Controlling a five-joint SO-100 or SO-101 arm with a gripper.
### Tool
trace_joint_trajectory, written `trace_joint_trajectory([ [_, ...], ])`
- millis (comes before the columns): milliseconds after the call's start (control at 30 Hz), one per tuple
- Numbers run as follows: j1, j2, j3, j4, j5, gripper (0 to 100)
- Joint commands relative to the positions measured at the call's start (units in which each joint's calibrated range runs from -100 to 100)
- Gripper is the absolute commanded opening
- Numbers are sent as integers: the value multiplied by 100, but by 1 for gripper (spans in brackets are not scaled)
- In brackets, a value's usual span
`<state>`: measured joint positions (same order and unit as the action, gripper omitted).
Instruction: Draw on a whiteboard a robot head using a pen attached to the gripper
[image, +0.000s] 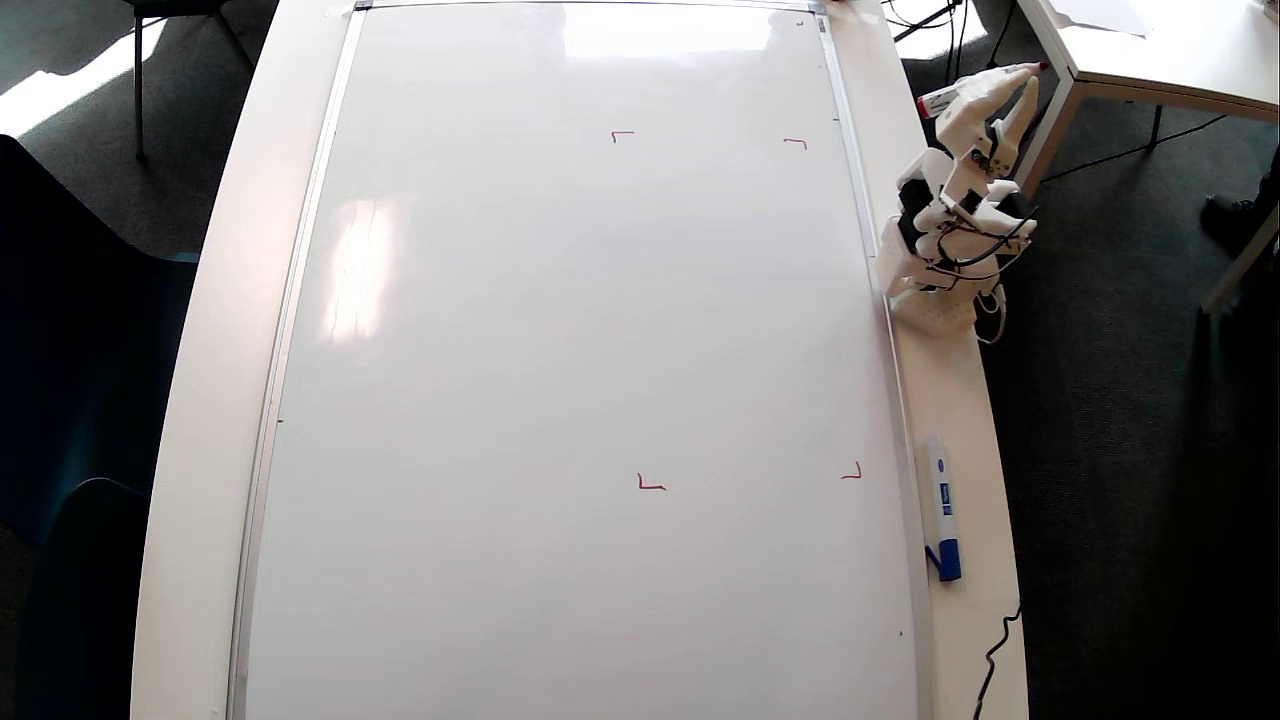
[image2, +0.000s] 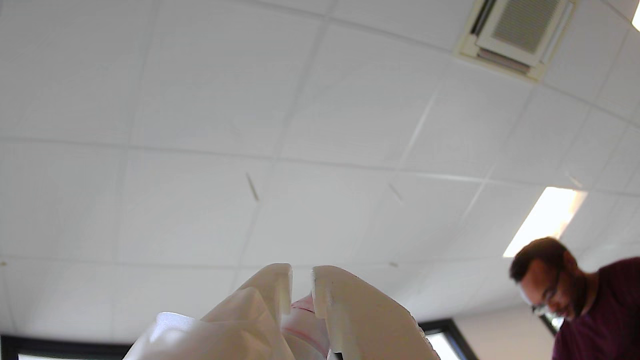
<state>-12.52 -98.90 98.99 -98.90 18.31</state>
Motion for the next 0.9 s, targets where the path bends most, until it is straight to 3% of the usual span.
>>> trace_joint_trajectory([
  [0,40,24,28,-84,8,1],
  [867,-11,32,28,-84,-8,1],
])
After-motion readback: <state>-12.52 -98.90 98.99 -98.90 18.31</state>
